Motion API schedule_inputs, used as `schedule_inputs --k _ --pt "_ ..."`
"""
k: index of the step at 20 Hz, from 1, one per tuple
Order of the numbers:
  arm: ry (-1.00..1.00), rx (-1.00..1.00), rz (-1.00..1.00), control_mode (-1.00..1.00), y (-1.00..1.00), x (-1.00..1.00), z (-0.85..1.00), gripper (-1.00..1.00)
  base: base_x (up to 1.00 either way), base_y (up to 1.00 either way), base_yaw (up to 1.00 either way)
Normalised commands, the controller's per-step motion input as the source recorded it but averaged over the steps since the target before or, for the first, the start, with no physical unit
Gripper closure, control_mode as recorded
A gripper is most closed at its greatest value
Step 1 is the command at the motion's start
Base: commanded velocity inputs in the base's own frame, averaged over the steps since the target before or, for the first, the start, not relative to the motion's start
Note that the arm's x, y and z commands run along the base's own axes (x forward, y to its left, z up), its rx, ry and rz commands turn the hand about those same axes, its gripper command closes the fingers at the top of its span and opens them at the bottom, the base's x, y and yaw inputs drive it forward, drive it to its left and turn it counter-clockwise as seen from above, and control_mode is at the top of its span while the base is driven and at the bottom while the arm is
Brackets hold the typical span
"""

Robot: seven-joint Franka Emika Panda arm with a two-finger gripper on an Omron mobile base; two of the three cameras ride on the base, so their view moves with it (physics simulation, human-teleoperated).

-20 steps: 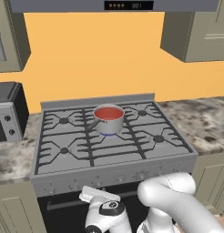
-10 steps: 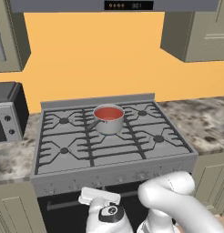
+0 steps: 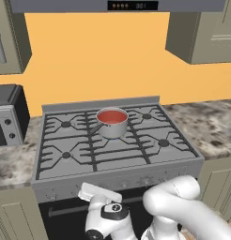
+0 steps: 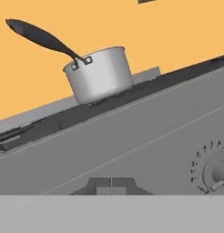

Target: Wait until the marinara sauce is simmered to a deep red color and then turn off the stove.

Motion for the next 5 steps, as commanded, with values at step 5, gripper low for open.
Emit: schedule_inputs --k 5 --pt "-0.03 0.28 0.00 -1.00 -0.09 -0.02 0.20 1.00 0.00 0.00 0.00"
